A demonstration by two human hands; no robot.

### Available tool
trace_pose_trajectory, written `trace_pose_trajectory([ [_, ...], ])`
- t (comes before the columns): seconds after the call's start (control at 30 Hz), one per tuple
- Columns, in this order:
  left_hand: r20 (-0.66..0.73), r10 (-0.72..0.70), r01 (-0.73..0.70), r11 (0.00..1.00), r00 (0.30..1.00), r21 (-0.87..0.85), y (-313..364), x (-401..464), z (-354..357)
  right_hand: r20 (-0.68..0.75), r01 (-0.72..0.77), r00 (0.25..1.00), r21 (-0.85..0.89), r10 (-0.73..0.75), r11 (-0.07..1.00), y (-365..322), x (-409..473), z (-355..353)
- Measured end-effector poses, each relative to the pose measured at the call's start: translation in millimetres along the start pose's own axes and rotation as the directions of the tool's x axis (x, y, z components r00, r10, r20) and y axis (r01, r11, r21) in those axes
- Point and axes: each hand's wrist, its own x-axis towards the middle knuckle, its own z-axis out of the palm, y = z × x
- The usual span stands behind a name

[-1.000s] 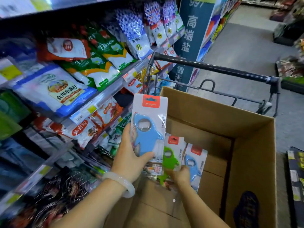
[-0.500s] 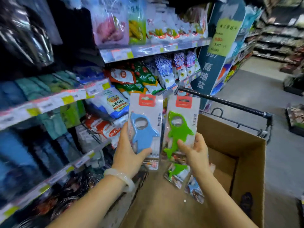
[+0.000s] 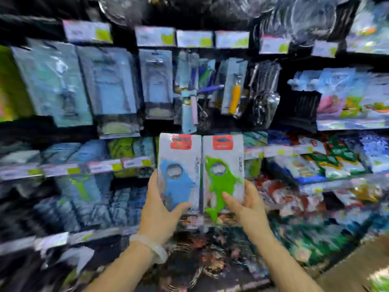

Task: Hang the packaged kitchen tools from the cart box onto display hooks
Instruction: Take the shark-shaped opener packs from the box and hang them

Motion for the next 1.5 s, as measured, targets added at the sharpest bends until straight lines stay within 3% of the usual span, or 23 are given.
trace_pose_trajectory([
  [0.2,-0.357,0.023,0.004,0.997,0.934,0.075,-0.9,-34.1,-185.9,0.375,0.021,0.926,0.076,-0.048,0.997,-28.3,-16.5,191.2],
  [0.5,-0.674,-0.008,0.132,0.982,0.739,0.133,-38.5,-76.5,-380.5,0.629,0.048,0.762,0.182,-0.154,0.982,-44.5,-53.1,423.0],
  [0.67,-0.685,0.064,0.081,0.981,0.725,0.177,-57.6,-41.7,-468.1,0.668,0.103,0.711,0.21,-0.22,0.972,-53.8,-39.2,526.4],
  [0.93,-0.655,0.098,0.026,0.984,0.749,0.177,-76.4,44.2,-588.2,0.658,0.118,0.722,0.186,-0.212,0.976,-73.7,24.4,669.9],
  [1.17,-0.643,0.098,-0.013,0.991,0.759,0.136,-109.2,86.1,-666.2,0.603,0.055,0.786,0.147,-0.133,0.988,-78.4,57.1,767.4],
  [1.5,-0.517,0.146,-0.104,0.989,0.844,0.109,-123.9,168.7,-780.8,0.408,0.187,0.884,0.135,-0.226,0.973,-101.7,87.0,872.6],
])
